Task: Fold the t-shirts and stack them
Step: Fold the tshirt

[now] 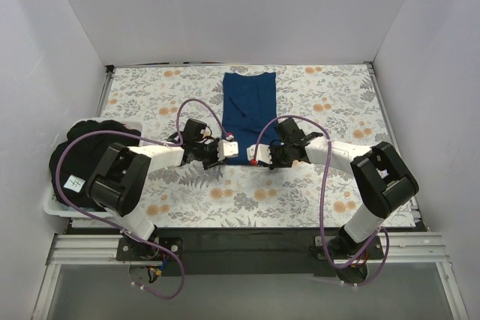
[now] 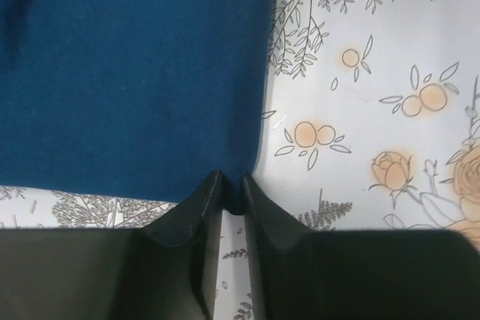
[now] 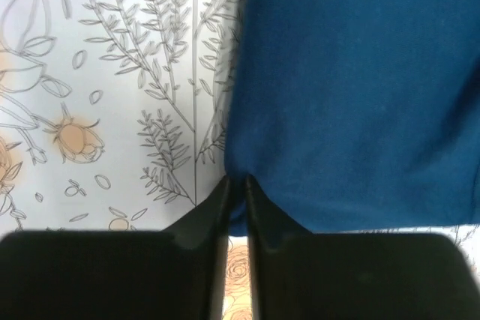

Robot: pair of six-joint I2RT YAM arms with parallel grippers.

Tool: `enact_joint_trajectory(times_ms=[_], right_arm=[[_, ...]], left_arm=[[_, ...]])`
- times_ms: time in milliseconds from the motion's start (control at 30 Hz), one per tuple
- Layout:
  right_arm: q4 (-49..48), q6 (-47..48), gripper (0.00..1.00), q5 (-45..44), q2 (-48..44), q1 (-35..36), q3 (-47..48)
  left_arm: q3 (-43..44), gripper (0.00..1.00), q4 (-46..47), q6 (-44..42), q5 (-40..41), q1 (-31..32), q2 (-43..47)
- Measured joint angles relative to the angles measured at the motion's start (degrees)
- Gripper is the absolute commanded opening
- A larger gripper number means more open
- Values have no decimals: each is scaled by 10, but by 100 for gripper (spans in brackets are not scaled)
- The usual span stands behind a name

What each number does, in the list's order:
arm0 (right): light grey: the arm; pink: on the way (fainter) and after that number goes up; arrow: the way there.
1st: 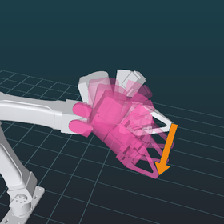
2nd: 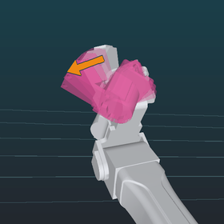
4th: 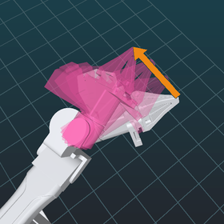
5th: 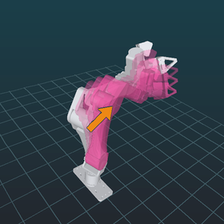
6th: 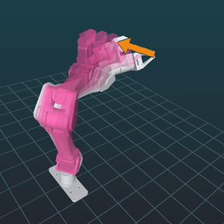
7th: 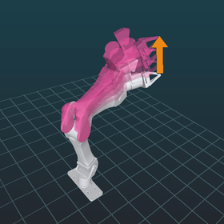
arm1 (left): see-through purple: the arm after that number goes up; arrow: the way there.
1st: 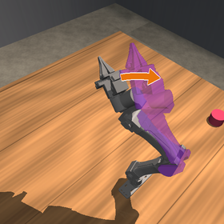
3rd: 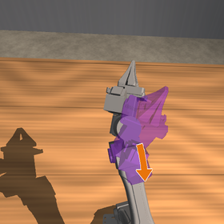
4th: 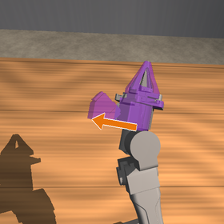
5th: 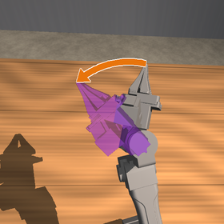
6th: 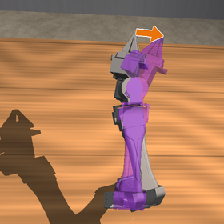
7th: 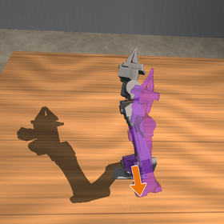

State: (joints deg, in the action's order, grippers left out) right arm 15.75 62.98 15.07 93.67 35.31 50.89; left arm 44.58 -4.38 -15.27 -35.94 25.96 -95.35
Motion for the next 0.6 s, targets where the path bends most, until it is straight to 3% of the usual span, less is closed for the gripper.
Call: enact_joint_trajectory(times_ms=[67, 367, 600], right_arm=[[-6, 2, 2, -2, 4, 0, 0], [42, -7, 1, -4, -2, -24, 40], [92, -7, 1, -8, -72, -37, 123]], left_arm=[[4, 3, -2, -4, 2, 0, -4], [89, 0, -79, 21, -4, -12, -1], [145, 0, -135, 26, -11, -21, 53]])
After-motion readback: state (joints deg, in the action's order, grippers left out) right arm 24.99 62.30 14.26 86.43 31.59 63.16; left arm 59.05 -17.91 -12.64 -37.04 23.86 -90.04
